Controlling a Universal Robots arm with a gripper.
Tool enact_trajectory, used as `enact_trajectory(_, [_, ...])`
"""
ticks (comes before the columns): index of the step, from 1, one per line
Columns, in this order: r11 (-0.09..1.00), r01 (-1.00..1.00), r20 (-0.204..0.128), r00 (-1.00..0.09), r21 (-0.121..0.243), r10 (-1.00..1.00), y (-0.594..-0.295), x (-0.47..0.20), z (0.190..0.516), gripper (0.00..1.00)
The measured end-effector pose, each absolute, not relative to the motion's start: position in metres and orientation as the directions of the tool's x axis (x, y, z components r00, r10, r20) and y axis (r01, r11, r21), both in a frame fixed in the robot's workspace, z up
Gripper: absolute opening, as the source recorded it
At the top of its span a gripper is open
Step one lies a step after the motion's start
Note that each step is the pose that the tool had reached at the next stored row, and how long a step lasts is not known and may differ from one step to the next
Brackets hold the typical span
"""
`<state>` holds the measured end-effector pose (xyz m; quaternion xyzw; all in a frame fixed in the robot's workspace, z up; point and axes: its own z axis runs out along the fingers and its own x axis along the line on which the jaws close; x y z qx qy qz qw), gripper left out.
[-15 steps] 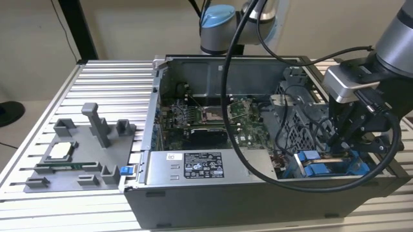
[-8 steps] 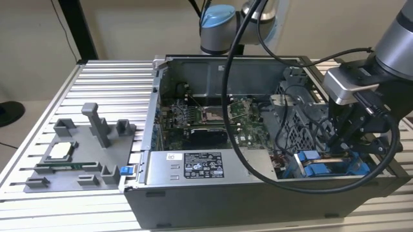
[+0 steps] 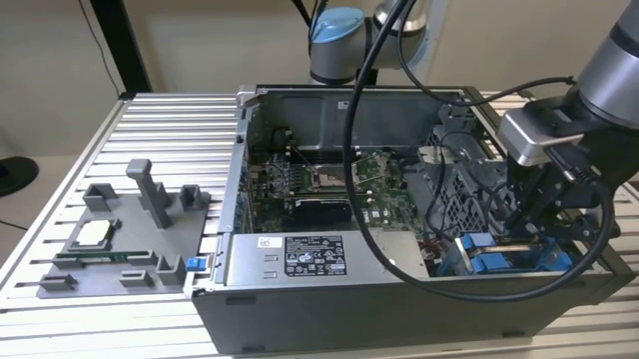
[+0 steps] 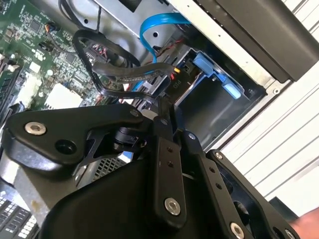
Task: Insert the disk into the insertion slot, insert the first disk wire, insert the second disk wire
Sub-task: 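Insert the second disk wire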
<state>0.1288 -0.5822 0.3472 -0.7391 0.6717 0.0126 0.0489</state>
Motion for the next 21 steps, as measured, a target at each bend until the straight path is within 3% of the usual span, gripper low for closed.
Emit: enact_trajectory(21, [-0.066,-0.996,-0.085,0.07,-0.056,-0.994,-0.5818,0.1288,0.3443,0.0])
